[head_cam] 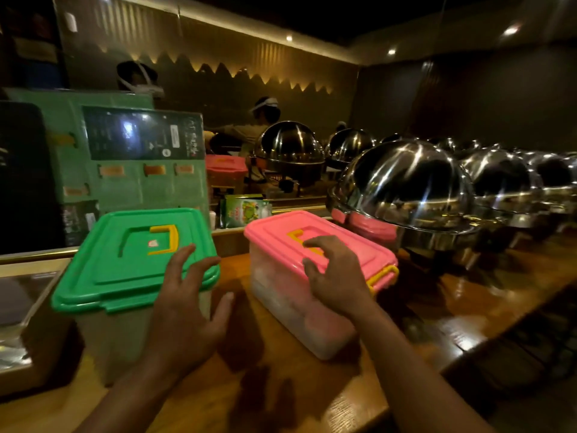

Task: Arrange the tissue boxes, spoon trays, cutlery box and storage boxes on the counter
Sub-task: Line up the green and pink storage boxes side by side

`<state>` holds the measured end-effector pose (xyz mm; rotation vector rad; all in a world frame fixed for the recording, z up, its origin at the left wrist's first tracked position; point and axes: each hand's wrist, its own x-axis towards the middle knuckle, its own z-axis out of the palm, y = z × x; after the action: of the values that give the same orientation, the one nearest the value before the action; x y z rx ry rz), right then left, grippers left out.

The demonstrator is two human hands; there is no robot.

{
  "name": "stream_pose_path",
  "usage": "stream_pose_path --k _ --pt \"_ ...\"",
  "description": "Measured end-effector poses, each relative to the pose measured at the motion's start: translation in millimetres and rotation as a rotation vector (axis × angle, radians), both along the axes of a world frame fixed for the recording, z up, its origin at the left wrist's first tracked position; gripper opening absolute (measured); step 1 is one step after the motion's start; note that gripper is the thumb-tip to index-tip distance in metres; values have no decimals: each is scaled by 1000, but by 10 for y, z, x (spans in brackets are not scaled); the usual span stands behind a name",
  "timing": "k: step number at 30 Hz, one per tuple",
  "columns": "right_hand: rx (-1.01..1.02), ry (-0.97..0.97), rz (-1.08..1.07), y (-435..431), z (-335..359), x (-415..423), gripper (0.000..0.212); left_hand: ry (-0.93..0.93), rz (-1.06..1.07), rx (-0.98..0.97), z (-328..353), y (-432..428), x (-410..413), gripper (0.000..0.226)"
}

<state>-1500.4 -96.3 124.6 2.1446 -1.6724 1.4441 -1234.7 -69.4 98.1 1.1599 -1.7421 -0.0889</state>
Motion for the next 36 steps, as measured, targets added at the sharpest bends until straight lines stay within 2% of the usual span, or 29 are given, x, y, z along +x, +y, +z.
stream_pose_path --k 3,6,9,11,16,19,21,24,29,36 --pt "-7 -64 -184 36 -41 -662 39 -34 -115 120 -65 -21 -445 66" --pt "133 -113 -289 2 -188 -1277 46 -23 -226 253 -149 -46 -948 79" --pt "356 -247 -139 -22 -331 -1713 68 100 -284 414 -216 -73 -1487 103" --pt "419 -271 -14 -57 -429 -1924 79 198 -269 489 -230 -89 -1816 121" --pt "487 -315 249 -160 -559 -2159 73 324 -141 540 -240 -109 -2316 155" --pt "447 -314 304 -268 -605 -2179 71 337 -76 509 -310 -219 -2361 166" --pt "378 -281 273 -340 -665 -2140 74 367 -68 451 -344 -324 -2305 160" --pt "275 -299 264 -424 -736 -1972 76 493 -175 398 -353 -456 -2120 127" --pt "158 -282 227 -504 -746 -1606 75 649 -421 485 -289 -631 -1831 104" --pt "143 -311 206 -727 -743 -1500 80 561 -319 447 -327 -1012 -1681 116"
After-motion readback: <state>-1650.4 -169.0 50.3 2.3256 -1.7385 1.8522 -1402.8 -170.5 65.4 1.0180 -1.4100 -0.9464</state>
